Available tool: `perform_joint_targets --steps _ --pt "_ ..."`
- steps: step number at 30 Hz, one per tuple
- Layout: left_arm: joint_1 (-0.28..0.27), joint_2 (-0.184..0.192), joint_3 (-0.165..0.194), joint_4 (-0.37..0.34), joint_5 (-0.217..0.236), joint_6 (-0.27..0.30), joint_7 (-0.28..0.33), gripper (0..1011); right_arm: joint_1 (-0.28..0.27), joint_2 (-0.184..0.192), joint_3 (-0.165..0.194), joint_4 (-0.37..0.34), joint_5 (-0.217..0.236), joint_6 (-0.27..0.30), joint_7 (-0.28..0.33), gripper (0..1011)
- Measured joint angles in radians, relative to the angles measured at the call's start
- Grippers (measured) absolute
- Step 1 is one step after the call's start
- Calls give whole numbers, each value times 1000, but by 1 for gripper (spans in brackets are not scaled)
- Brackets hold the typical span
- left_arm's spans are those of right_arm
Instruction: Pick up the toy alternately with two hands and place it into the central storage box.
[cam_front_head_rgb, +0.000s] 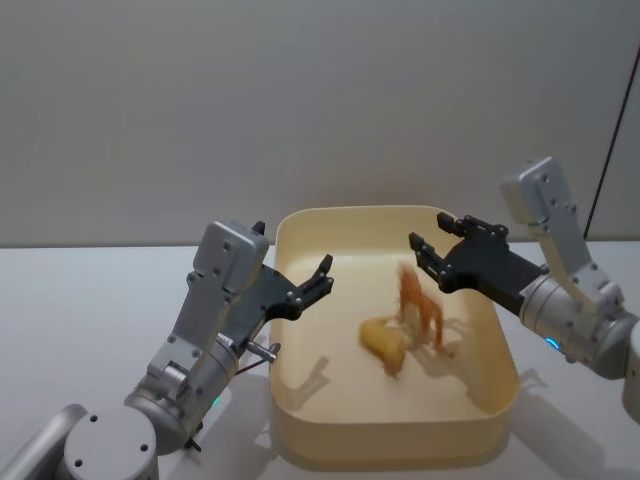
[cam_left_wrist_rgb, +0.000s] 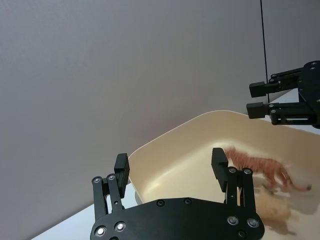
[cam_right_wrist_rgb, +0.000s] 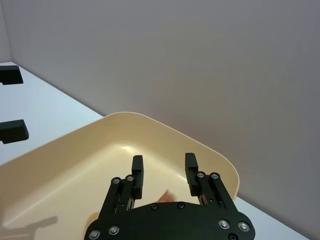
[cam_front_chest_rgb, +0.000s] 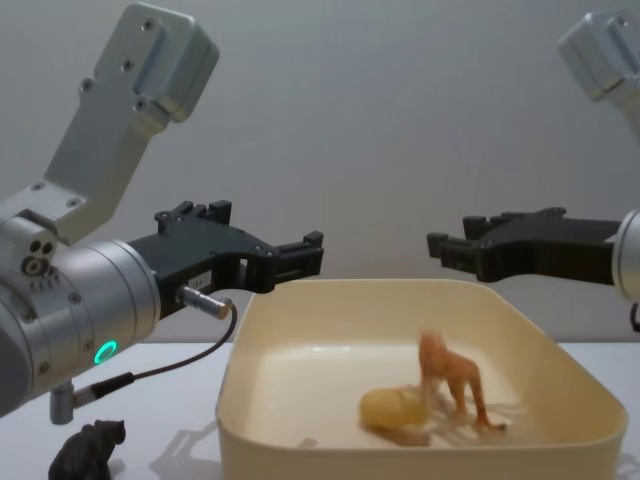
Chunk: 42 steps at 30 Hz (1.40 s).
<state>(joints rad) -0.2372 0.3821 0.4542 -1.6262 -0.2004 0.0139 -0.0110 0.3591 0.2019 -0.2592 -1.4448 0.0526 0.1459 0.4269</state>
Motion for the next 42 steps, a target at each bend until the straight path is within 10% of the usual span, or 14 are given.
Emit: perform_joint_targets --steps 19,42 --pt "0 0 0 0 0 0 0 1001 4 -1 -7 11 -16 8 -2 1001" --pt "40 35 -13 -61 -31 51 24 1001 -88 79 46 -72 28 51 -67 1001"
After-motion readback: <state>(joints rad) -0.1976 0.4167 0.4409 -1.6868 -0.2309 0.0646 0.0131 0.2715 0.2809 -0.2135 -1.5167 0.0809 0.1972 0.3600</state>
